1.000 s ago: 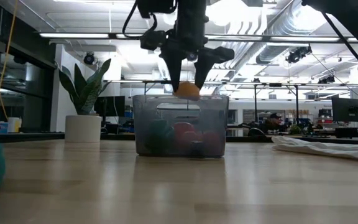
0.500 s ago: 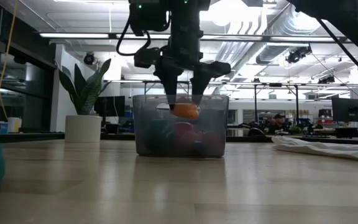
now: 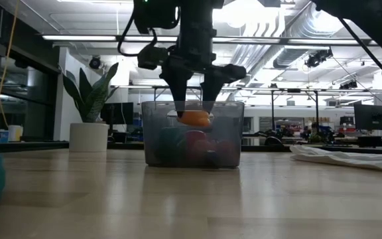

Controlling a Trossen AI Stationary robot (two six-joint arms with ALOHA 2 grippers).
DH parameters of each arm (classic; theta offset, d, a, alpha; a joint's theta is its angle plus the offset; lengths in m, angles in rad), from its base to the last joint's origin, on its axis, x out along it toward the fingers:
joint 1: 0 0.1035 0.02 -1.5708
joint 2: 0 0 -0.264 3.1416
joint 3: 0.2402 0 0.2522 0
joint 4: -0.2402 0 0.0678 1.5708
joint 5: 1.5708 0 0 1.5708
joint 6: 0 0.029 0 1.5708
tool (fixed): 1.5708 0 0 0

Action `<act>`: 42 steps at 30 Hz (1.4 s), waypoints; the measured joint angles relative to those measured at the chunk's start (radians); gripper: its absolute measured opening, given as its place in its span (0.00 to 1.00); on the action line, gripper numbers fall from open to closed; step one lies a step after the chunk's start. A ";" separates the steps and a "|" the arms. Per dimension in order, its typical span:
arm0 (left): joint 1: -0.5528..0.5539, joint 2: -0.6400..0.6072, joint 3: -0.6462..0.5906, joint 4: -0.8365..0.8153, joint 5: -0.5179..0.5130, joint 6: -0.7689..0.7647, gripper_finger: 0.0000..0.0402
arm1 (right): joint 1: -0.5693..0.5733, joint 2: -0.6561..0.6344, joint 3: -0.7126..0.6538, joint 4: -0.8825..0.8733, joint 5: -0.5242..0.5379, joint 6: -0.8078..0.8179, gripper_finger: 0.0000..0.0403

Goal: Pick and placing Produce into tupperware
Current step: Put the yellow squash into the transparent black bin, then return to Home Position

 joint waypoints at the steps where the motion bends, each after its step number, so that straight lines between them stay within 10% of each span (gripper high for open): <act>1: 0.000 0.000 0.000 0.000 0.000 0.000 0.02 | 0.003 0.000 0.000 -0.001 0.000 -0.001 0.46; 27: 0.000 0.000 0.000 0.007 -0.046 0.003 0.02 | 0.026 0.000 0.000 0.007 0.011 -0.029 0.62; 42: 0.000 -0.249 0.000 0.404 -0.151 0.406 0.02 | 0.056 -0.017 0.181 -0.104 0.085 -0.085 0.63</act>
